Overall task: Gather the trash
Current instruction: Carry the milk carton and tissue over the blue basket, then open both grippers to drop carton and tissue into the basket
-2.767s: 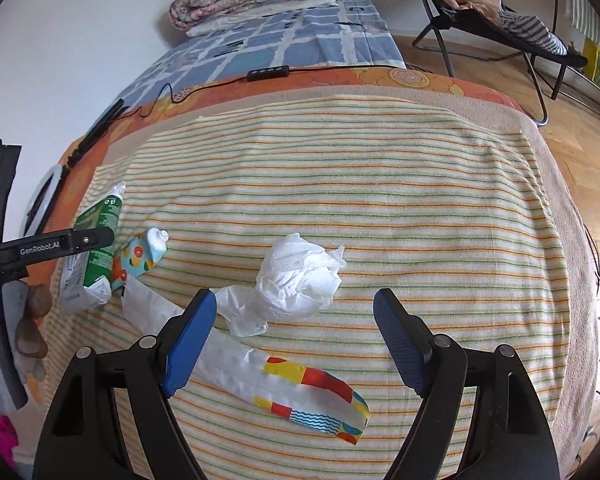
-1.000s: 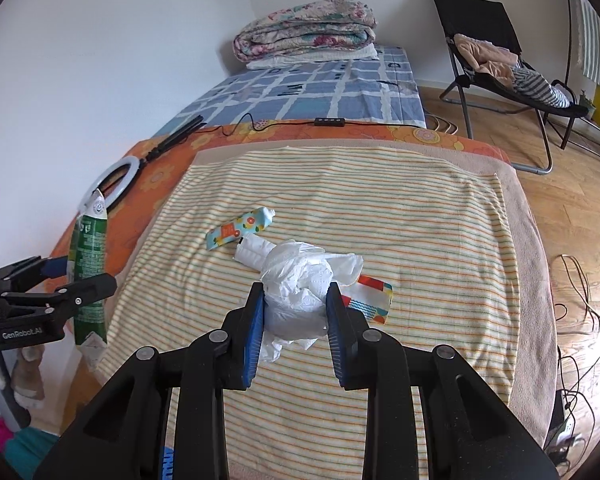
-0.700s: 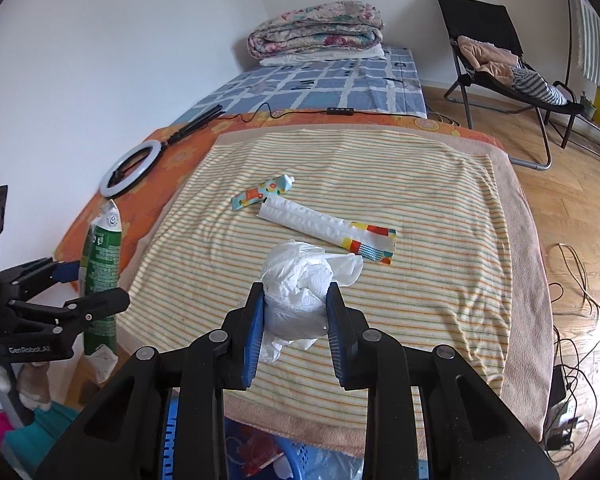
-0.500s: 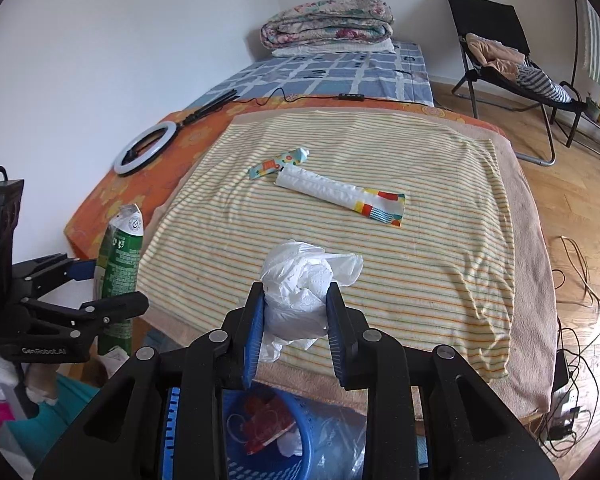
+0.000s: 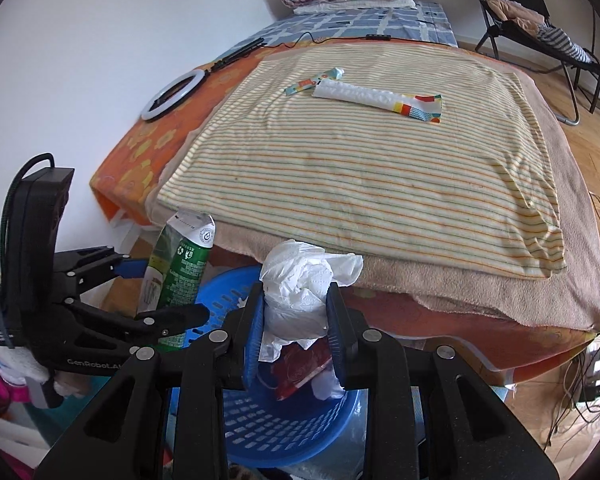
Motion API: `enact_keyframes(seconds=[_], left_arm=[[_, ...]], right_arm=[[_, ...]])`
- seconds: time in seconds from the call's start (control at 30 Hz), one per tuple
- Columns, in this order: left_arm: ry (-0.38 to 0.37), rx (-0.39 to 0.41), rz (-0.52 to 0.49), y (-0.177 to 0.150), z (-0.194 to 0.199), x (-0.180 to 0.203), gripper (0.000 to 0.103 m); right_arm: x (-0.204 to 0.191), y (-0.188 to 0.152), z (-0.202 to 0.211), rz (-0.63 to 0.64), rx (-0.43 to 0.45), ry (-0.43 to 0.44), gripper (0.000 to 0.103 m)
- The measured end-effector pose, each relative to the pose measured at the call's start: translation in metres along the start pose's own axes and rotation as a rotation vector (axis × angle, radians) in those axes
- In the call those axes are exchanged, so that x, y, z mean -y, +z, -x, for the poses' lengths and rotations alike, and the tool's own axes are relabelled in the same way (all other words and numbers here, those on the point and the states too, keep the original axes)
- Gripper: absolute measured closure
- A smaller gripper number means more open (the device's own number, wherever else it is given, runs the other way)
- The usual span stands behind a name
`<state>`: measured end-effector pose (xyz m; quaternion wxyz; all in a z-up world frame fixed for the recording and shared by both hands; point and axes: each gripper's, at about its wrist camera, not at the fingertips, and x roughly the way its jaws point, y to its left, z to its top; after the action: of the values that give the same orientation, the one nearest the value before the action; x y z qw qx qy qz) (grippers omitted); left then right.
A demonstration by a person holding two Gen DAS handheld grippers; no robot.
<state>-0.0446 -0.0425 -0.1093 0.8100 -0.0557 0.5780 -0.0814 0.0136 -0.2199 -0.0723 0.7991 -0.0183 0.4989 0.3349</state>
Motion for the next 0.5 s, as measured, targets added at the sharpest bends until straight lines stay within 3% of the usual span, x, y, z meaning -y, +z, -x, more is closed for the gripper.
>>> enact_keyframes(seconds=[0.5], left_arm=[[-0.036,-0.107,-0.092,-0.029,-0.030,0.022,0.026]], right_arm=[[-0.009,-0.021,-0.024,0.002,-0.077,0.052,0.075]])
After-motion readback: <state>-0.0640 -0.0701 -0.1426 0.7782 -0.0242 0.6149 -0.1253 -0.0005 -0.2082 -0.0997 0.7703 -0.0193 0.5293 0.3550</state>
